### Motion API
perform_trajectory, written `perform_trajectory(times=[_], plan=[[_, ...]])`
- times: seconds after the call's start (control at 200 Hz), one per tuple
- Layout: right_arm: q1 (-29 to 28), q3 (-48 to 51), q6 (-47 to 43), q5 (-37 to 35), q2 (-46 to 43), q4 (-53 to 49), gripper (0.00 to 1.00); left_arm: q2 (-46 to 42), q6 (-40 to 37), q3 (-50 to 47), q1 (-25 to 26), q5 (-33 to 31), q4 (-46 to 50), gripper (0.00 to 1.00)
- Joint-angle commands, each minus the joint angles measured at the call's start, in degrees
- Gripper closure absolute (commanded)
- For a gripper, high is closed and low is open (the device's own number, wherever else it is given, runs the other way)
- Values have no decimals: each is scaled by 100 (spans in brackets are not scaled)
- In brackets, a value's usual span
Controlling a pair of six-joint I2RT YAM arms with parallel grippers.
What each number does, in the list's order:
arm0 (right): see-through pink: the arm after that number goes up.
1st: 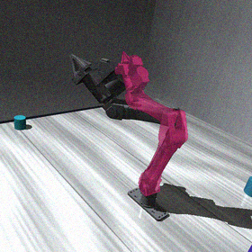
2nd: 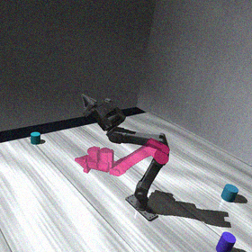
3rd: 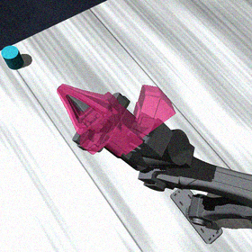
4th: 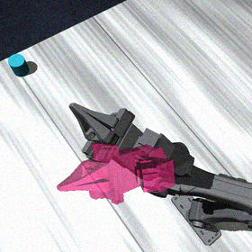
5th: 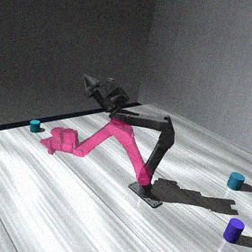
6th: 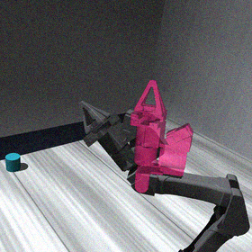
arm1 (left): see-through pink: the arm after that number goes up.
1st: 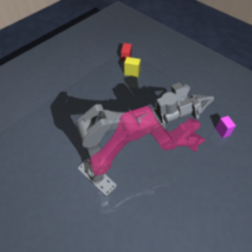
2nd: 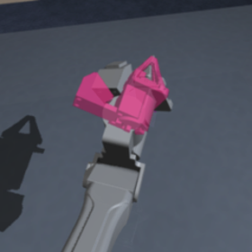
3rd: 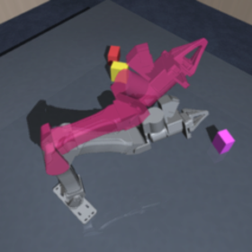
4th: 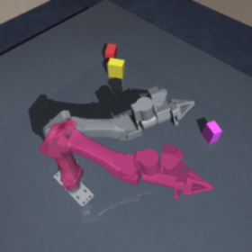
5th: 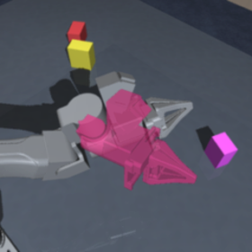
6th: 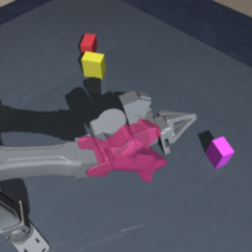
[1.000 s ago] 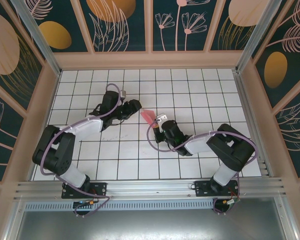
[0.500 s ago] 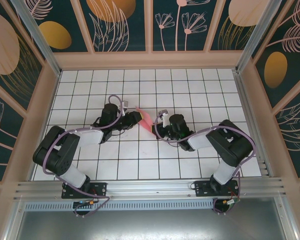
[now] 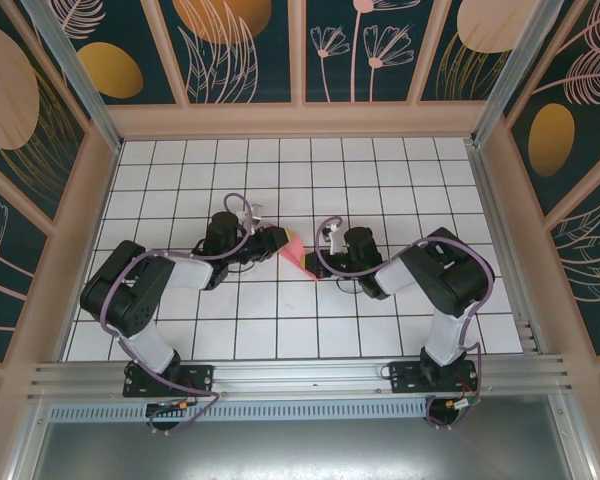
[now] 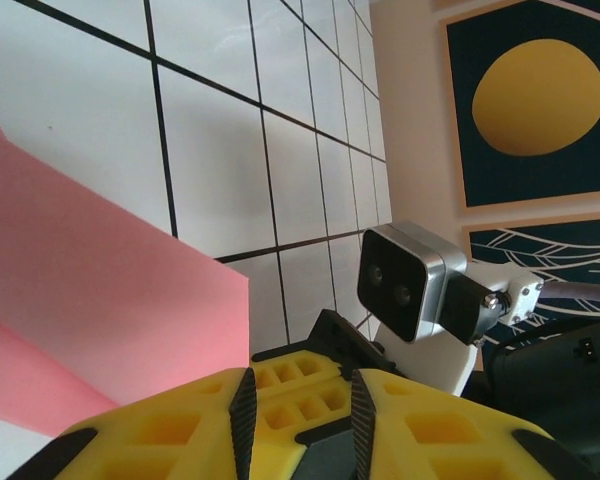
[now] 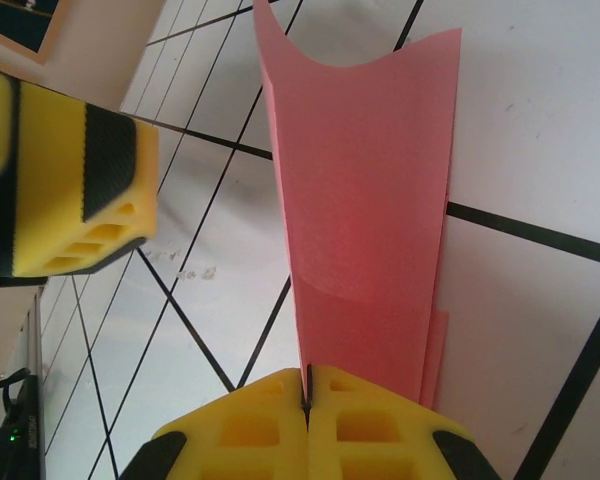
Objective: Fold a paper plane with a square sheet of paper (pick it up from the middle)
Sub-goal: Fold the wing for the fifth time at the center of the table.
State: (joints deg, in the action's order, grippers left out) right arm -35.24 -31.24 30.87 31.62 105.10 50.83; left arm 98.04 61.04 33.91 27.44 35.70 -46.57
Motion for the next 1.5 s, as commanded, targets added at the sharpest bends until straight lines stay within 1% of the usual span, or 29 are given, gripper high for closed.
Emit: perform_trajectory(times=[0.0, 0.671, 0.971, 1.496], plan=[[69, -145, 211, 345, 119, 331, 100, 220, 22, -24, 48, 140, -317, 67], [124, -400, 268, 508, 414, -139, 100, 895, -22, 248, 104, 151, -317, 70], [125, -533, 226, 473, 483, -484, 100, 1006, -21, 257, 104, 126, -344, 70], [126, -769, 130, 451, 591, -1030, 100, 1226, -188, 475, 104, 7, 86, 70]])
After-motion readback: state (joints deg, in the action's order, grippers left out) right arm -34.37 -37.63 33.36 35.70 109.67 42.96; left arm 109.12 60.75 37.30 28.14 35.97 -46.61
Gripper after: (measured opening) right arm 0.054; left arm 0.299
